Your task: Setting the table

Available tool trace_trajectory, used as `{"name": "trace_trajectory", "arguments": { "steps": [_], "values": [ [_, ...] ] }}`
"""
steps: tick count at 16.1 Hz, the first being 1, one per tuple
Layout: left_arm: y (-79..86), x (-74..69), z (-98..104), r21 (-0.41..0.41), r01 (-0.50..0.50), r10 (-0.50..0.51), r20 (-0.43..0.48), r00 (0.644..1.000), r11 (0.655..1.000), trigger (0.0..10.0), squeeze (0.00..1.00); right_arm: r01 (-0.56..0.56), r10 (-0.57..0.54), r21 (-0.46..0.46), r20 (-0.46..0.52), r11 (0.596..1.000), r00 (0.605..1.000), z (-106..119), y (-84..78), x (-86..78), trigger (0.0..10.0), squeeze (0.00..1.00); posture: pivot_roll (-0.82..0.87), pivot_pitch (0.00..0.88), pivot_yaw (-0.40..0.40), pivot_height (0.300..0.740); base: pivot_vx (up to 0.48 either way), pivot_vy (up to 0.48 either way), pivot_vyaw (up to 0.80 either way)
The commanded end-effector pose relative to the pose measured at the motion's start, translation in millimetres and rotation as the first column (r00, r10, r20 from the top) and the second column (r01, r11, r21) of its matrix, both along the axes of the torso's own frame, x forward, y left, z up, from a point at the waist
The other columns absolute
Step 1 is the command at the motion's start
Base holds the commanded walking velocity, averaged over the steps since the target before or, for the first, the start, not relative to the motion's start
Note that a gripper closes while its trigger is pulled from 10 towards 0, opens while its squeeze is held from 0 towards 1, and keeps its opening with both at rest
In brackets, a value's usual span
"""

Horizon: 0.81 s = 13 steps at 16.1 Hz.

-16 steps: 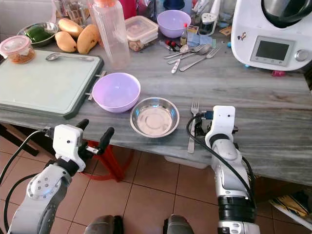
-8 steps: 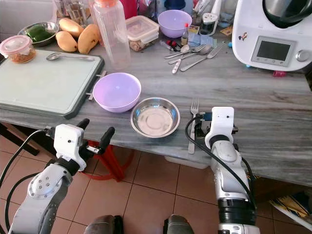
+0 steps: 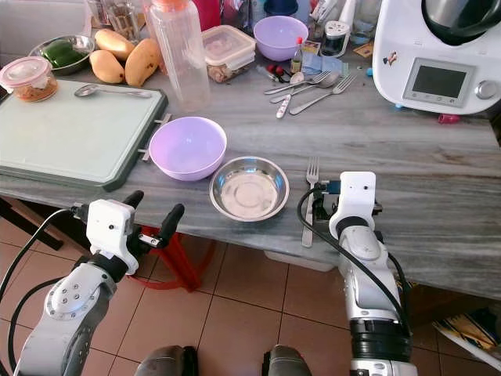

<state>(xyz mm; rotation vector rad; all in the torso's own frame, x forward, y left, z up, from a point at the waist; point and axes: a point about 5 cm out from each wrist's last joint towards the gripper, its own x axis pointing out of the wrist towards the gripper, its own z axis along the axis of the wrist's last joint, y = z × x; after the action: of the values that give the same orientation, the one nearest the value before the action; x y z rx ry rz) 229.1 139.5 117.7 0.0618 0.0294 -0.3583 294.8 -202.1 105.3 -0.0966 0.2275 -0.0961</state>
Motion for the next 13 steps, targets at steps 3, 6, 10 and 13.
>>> {"name": "trace_trajectory", "arguments": {
  "steps": [3,6,10,13],
  "values": [
    [-0.5,0.2,-1,0.004,0.000,0.000,-0.001,1.000,1.000,10.0,0.00,-0.022,0.022,0.000,-0.061,1.000,0.998,-12,6.1,-4.9,10.0,0.00,0.05,0.106,0.047,0.740,0.000,0.000,0.00],
    [-9.7,15.2,-1,-0.049,-0.055,0.056,0.033,0.998,0.997,10.0,0.00,0.175,-0.163,-0.069,0.157,0.982,0.974,21,-5.3,-27.9,10.0,0.00,0.01,0.001,0.009,0.740,0.000,0.000,0.00],
    [-12.8,19.1,-1,-0.061,-0.052,0.055,0.042,0.998,0.997,10.0,0.00,0.226,-0.210,-0.091,0.161,0.970,0.964,20,-10.4,-42.1,10.0,0.00,0.00,0.000,0.009,0.740,0.000,0.000,0.00],
    [-11.8,24.1,0,-0.066,-0.083,0.087,0.062,0.994,0.994,10.0,0.00,0.223,-0.199,-0.081,0.239,0.971,0.950,33,-6.9,-46.6,10.0,0.00,0.00,0.000,0.010,0.740,0.000,0.000,0.00]
  ]
}}
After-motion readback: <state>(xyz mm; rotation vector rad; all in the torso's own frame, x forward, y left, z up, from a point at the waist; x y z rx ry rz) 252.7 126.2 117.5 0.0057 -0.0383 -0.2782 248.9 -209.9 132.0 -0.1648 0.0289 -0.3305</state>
